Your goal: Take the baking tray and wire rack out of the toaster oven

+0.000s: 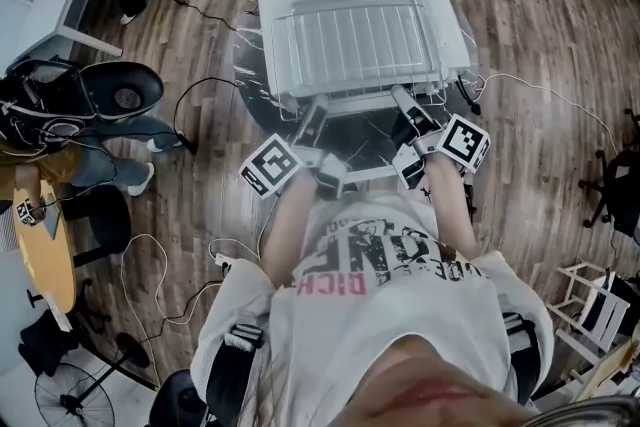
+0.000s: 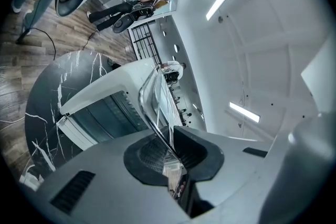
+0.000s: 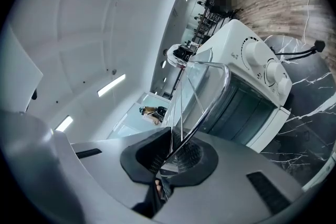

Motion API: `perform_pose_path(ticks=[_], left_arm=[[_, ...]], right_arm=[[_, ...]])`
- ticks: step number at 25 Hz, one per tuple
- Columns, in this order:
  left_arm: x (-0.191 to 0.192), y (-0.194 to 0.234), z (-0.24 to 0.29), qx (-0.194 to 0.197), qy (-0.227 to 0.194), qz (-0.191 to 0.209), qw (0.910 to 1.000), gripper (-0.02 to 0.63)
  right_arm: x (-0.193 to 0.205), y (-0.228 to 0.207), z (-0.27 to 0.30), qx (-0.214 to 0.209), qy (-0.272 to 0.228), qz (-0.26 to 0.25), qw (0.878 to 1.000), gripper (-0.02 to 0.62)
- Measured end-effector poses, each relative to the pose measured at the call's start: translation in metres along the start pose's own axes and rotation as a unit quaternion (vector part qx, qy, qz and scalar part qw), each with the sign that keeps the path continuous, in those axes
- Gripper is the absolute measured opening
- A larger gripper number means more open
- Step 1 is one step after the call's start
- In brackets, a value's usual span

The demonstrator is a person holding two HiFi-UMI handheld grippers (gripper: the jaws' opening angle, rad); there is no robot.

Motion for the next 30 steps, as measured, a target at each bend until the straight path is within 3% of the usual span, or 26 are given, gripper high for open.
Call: perform_pose_path(ticks=[30], left_arm=[[-0.013,0.007,0.019,0.020,0.004,0.000,0.9998,0.028]], right_arm=[[-0.015,0.002,0.022,-0.035,-0.013,0.002,0.999,0.009]])
Point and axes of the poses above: the fingertips, and each gripper's own axes: z forward along the fingers, y to its left, x out of its underside, the point moved 2 cm from there along -z, backward along the fingers, and after that the axes turned 12 degrees about x, right-handed, at the moved point
